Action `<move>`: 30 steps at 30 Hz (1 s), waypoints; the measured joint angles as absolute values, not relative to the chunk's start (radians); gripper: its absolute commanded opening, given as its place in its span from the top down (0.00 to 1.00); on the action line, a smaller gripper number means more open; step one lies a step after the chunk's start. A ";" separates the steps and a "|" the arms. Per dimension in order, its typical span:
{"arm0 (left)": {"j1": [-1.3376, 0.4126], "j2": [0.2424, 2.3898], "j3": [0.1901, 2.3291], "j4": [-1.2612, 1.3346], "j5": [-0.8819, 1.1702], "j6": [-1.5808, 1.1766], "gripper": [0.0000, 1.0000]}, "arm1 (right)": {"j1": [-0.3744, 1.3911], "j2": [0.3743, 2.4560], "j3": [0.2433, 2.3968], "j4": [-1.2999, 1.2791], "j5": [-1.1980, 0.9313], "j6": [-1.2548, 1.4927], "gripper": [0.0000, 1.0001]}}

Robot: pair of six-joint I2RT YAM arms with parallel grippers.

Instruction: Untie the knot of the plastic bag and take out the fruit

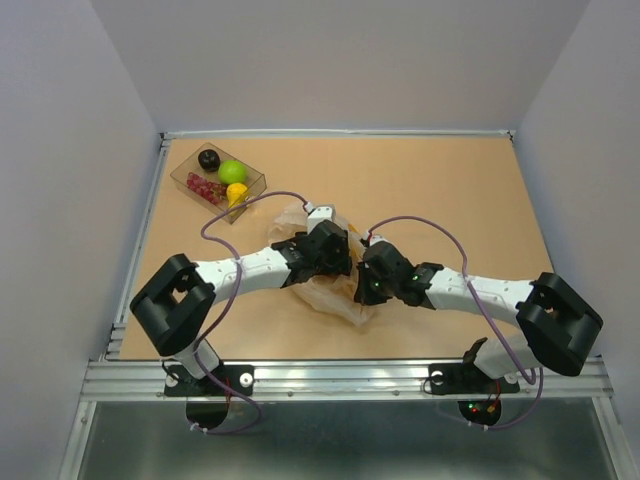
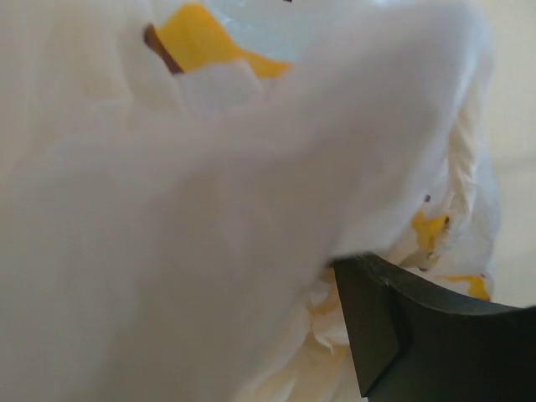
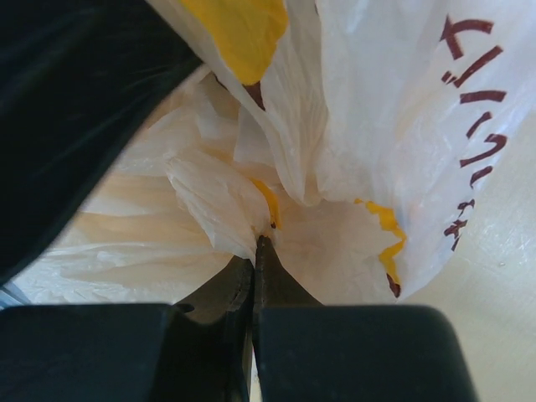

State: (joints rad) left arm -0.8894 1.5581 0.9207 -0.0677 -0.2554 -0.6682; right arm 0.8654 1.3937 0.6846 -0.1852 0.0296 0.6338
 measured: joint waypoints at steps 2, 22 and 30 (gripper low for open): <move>-0.889 1.601 0.941 -0.068 -0.274 -0.675 0.16 | 0.865 1.394 0.685 -0.178 0.029 0.634 0.99; -0.889 1.711 0.982 -0.072 -0.336 -0.708 0.74 | 0.865 1.393 0.670 -0.150 0.039 0.635 0.99; -0.881 1.465 0.995 -0.167 -0.262 -0.601 0.76 | 0.865 1.366 0.669 -0.150 0.102 0.662 0.99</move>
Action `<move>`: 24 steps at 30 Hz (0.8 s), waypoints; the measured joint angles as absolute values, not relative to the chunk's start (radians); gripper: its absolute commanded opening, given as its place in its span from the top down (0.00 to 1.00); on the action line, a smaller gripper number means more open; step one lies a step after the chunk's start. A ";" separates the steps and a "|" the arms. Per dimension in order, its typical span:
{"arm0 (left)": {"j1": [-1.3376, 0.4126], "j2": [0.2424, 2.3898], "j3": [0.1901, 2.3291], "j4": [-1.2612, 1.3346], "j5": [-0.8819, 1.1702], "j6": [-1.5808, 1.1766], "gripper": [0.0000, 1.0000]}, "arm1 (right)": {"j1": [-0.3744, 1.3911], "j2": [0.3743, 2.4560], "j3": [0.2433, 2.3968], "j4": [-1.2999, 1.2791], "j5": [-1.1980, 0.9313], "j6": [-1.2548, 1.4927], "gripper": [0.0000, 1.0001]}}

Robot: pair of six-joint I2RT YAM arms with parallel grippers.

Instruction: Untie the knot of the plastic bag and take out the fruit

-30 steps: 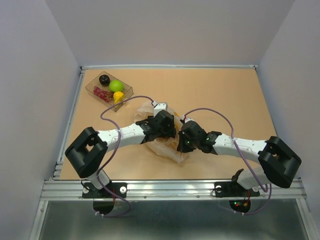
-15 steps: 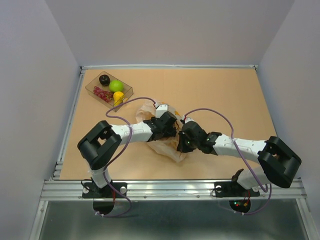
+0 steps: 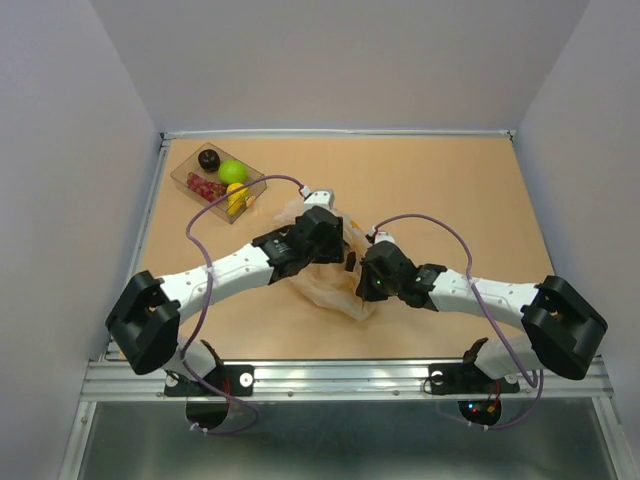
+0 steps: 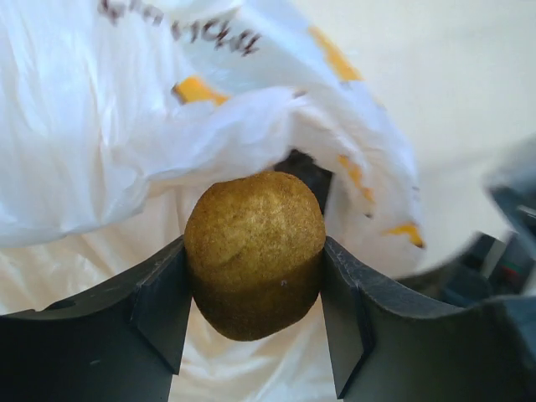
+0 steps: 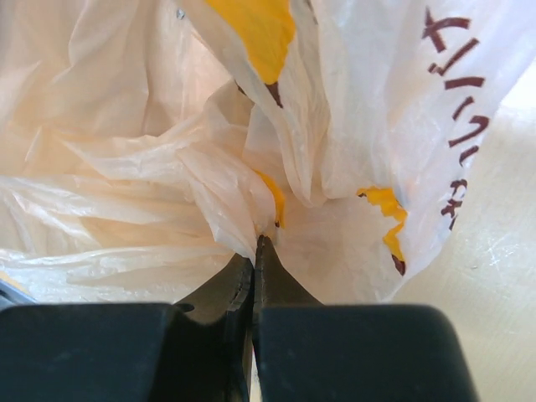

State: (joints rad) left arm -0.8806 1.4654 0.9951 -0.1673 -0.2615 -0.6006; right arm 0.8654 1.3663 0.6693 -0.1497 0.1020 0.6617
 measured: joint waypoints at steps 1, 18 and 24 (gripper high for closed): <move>-0.874 1.437 1.007 -0.178 -0.238 -0.576 0.76 | 0.865 1.365 0.669 -0.150 0.111 0.667 0.99; -0.218 1.289 1.215 -0.229 0.063 -0.395 0.73 | 0.865 1.365 0.669 -0.150 0.143 0.683 0.99; -0.091 1.528 1.311 -0.228 0.044 -0.408 0.65 | 0.865 1.364 0.669 -0.150 0.139 0.665 0.99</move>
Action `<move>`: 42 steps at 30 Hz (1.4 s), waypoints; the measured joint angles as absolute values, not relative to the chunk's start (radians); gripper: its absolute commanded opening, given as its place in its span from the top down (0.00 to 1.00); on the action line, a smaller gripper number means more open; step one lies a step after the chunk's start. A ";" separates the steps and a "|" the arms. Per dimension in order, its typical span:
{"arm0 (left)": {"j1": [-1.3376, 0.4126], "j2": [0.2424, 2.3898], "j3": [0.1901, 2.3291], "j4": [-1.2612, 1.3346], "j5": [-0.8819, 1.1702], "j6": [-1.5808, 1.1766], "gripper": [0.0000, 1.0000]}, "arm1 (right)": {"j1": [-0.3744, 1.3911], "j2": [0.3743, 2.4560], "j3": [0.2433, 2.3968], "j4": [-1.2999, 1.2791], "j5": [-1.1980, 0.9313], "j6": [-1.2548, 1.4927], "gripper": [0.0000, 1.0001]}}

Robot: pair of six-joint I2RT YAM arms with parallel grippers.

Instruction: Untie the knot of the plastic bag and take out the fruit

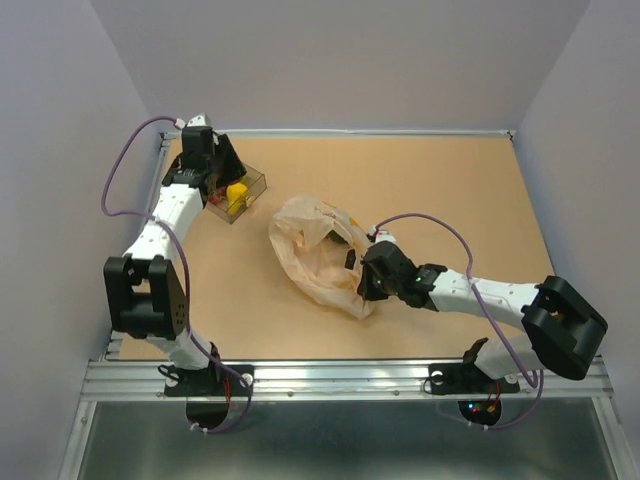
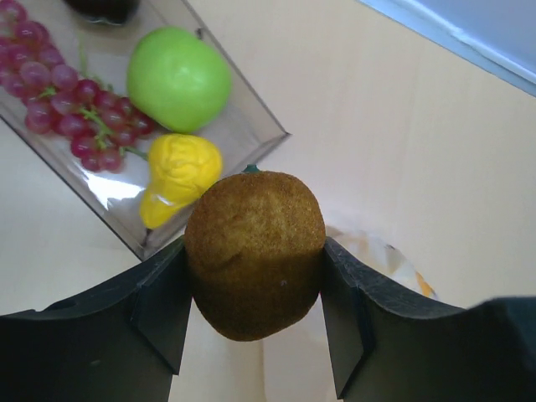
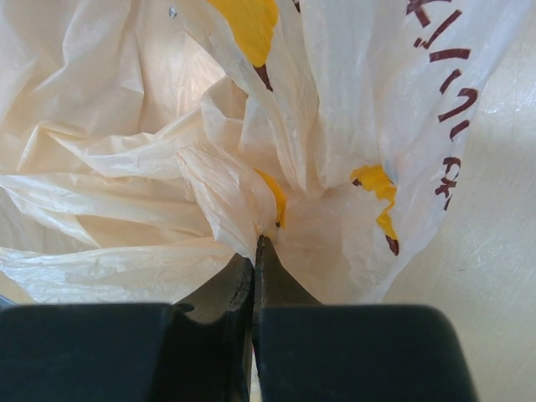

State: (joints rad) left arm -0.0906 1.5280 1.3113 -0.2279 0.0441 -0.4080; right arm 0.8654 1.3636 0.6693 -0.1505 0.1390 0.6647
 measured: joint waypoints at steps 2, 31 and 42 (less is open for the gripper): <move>-0.063 1.611 1.349 -0.226 0.012 -0.417 0.61 | 0.865 1.364 0.670 -0.151 0.136 0.656 0.99; -0.043 1.634 1.236 -0.186 -0.073 -0.461 0.09 | 0.865 1.369 0.680 -0.157 0.110 0.595 0.93; -0.593 1.117 0.898 -0.135 -0.057 -0.523 0.15 | 0.865 1.334 0.680 -0.179 0.145 0.606 0.37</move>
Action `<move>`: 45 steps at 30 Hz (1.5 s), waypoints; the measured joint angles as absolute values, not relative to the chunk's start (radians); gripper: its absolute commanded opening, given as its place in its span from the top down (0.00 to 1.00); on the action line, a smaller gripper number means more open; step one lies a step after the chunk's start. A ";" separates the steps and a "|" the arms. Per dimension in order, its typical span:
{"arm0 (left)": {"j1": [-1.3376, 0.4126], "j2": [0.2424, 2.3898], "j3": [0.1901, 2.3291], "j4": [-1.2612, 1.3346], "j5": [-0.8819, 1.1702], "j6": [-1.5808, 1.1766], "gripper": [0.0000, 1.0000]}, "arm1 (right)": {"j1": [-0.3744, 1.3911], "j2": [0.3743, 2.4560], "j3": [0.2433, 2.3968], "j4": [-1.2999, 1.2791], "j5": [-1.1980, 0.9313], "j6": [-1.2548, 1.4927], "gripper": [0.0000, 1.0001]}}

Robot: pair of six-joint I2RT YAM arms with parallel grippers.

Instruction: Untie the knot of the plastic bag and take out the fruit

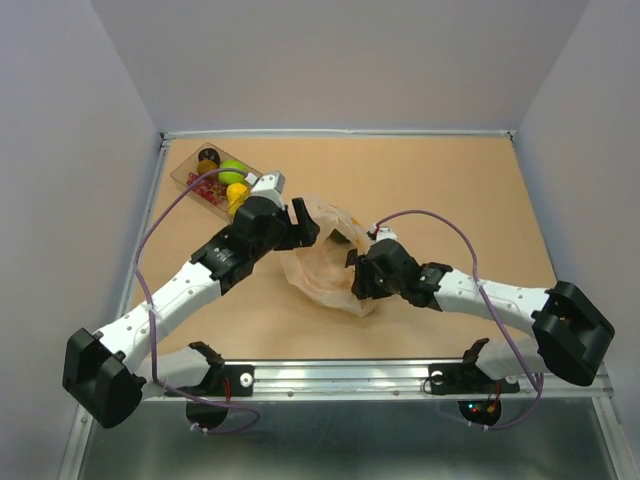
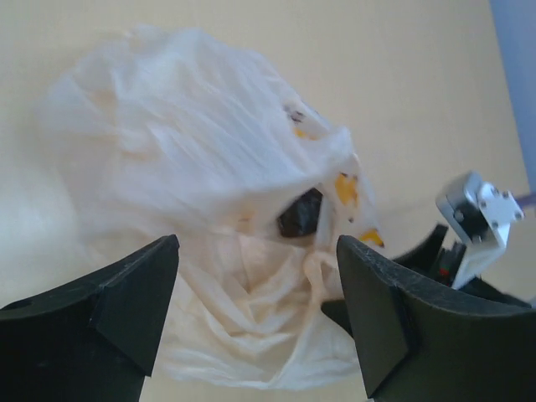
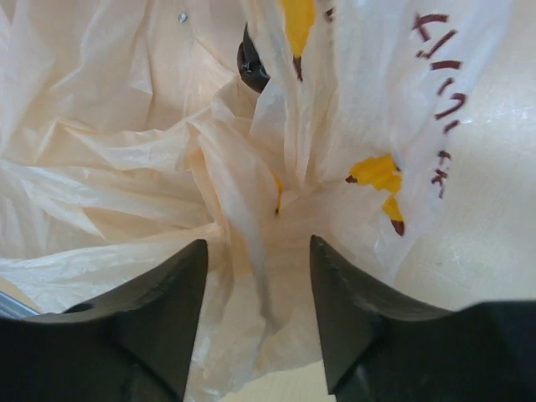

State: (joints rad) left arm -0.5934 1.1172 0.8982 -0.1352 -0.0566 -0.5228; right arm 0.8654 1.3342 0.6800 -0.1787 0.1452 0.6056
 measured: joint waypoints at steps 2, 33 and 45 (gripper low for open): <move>-0.668 1.101 0.876 -0.130 -0.070 -0.544 0.19 | 0.865 1.309 0.695 -0.207 0.165 0.606 0.35; -0.915 1.532 0.949 -0.026 -0.173 -0.619 0.24 | 0.735 1.426 0.685 -0.210 0.320 0.762 0.99; -0.915 1.691 1.043 0.060 -0.192 -0.645 0.16 | 0.646 1.375 0.574 -0.050 0.120 0.809 0.99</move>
